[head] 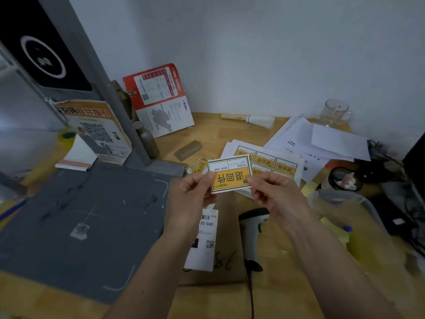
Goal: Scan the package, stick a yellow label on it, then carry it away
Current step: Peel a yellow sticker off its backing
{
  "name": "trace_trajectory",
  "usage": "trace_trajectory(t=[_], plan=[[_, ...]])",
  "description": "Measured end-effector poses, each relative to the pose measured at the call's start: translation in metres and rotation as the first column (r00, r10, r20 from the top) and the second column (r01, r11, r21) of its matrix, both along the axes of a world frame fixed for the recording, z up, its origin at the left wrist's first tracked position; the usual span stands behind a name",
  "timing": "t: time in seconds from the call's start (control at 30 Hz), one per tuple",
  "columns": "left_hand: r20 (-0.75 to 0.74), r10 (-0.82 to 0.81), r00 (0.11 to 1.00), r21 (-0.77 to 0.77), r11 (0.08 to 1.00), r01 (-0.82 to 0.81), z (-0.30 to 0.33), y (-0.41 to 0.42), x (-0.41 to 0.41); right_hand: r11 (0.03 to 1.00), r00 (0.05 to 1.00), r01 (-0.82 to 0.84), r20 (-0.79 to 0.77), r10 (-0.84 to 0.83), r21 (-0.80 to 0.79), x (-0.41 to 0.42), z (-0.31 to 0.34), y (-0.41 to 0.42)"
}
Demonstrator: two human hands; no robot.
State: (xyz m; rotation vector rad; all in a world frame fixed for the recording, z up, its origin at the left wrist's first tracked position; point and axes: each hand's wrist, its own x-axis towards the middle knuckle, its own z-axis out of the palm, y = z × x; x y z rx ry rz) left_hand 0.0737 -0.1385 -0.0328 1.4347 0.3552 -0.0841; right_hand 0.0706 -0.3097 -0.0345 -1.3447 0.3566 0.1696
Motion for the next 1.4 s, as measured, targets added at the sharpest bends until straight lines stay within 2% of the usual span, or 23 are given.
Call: trace_trajectory(t=[0.1,0.13,0.17,0.2,0.23,0.27,0.33,0.47,0.57,0.63,0.87,1.03,1.2,1.4], plan=[[0.033,0.100,0.994,0.016,0.995,-0.100,0.010,-0.004,-0.011,0.998,0.995,0.069,0.067,-0.069,-0.005,-0.014,0.010,0.004],[0.094,0.125,0.988,0.136,0.981,-0.137,0.013,-0.006,-0.015,0.994,0.990,0.107,0.092,-0.105,-0.016,-0.018,0.014,0.006],[0.210,0.099,0.973,0.333,0.928,-0.167,0.016,-0.008,-0.020,0.990,0.983,0.141,0.119,-0.136,-0.030,-0.021,0.018,0.008],[0.343,0.000,0.939,0.538,0.820,-0.197,0.023,-0.010,-0.026,0.985,0.976,0.169,0.146,-0.161,-0.043,-0.025,0.023,0.011],[0.447,-0.147,0.882,0.670,0.709,-0.221,0.028,-0.012,-0.031,0.980,0.969,0.192,0.169,-0.181,-0.053,-0.028,0.028,0.014],[0.490,-0.286,0.824,0.733,0.646,-0.212,0.033,-0.013,-0.035,0.977,0.963,0.207,0.190,-0.193,-0.059,-0.030,0.033,0.018],[0.455,-0.442,0.773,0.772,0.629,-0.094,0.041,-0.011,-0.039,0.979,0.958,0.198,0.220,-0.181,-0.054,-0.034,0.043,0.028],[0.420,-0.486,0.767,0.725,0.688,0.038,0.051,0.003,-0.043,0.997,0.960,0.069,0.270,-0.078,0.043,-0.041,0.063,0.050],[0.505,-0.392,0.769,0.593,0.805,0.021,0.059,0.018,-0.046,0.993,0.949,-0.021,0.316,-0.016,0.113,-0.045,0.073,0.061],[0.548,-0.360,0.755,0.531,0.847,0.018,0.064,0.025,-0.046,0.987,0.935,-0.059,0.355,0.003,0.146,-0.048,0.078,0.067],[0.657,-0.347,0.669,0.509,0.859,-0.054,0.074,0.037,-0.049,0.982,0.917,-0.059,0.398,-0.019,0.182,-0.053,0.090,0.082],[0.646,-0.313,0.697,0.419,0.908,0.020,0.081,0.038,-0.054,0.987,0.915,-0.005,0.399,-0.060,0.159,-0.054,0.093,0.088],[0.605,-0.265,0.751,0.242,0.960,0.144,0.089,0.040,-0.055,0.992,0.896,0.034,0.437,-0.084,0.122,-0.056,0.094,0.090],[0.587,-0.241,0.773,0.213,0.967,0.139,0.094,0.039,-0.056,0.991,0.905,0.032,0.416,-0.084,0.132,-0.055,0.099,0.091]])
